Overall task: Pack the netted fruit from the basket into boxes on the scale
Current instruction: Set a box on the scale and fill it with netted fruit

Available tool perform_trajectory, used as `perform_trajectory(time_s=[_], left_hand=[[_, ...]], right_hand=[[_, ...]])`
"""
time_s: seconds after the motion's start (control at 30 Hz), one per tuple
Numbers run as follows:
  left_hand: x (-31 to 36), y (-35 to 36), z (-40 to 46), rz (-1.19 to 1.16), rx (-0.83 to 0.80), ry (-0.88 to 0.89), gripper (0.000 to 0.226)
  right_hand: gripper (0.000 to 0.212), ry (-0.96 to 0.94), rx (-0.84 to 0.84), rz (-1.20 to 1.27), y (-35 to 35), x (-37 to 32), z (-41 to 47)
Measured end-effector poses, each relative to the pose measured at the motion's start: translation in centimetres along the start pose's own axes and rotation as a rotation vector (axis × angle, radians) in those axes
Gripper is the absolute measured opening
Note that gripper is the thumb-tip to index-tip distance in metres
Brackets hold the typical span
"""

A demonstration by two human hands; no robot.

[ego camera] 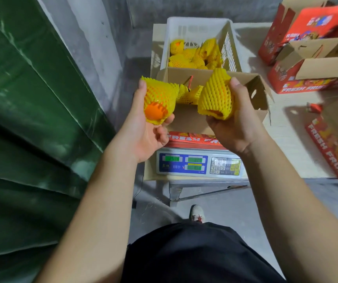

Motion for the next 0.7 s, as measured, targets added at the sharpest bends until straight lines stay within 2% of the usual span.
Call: perform_trajectory(time_s=[0.17, 0.23, 0.3, 0.4, 0.47, 0.53, 0.6, 0.63, 0.7], left_hand=[[-1.0, -0.2, -0.9, 0.034, -0.019, -0.018, 0.092], [-1.1, -0.3, -1.1, 0.035, -0.024, -0.020, 0.092], [-1.3, -0.5, -1.4, 0.036, -0.028, -0.021, 0.091], [-1.5, -0.9, -1.7, 0.036, -0.028, -0.022, 0.090], [-1.7, -1.1, -1.9, 0.056, -0.026, -0.020, 0.090], [-1.7, -1.2, -2.2, 0.085, -0.027, -0.009, 0.090], [-1.5, -1.0, -2.6, 0.103, -0.047, 0.018, 0.088], [-1.4, -0.7, -2.8, 0.102, -0.061, 0.036, 0.087], [-1.2, 0.0, -3.1, 0.103, -0.085, 0.073, 0.084]], right_hand=[[0.037, 0.049, -0.085, 0.081, 0.1, -1.5, -0.6], [0.040, 0.003, -0.066, -0.041, -0.1, -3.1, -0.3], [0.065, -0.157, 0.042, -0.301, -0.9, -5.4, 0.7], [0.100, -0.463, 0.192, -0.981, -1.5, -9.1, 1.9], [0.116, -0.479, 0.193, -1.417, -1.6, -9.8, 2.9], [0.112, -0.433, 0.251, -1.667, -2.0, -9.8, 3.2], [0.091, -0.518, 0.294, -1.685, -1.4, -9.3, 2.3], [0.080, -0.563, 0.250, -1.595, -0.7, -8.7, 1.6], [0.069, -0.547, 0.027, -1.300, 1.3, -6.6, -0.2]])
Point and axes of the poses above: each hand's wrist, its own z-axis towards the middle knuckle, its own y-axis out of the palm, x = y × z, the point moved 7 cm from there along z, towards the middle knuckle, and after that the axes turned 6 degrees about x, right-handed, at the moved point
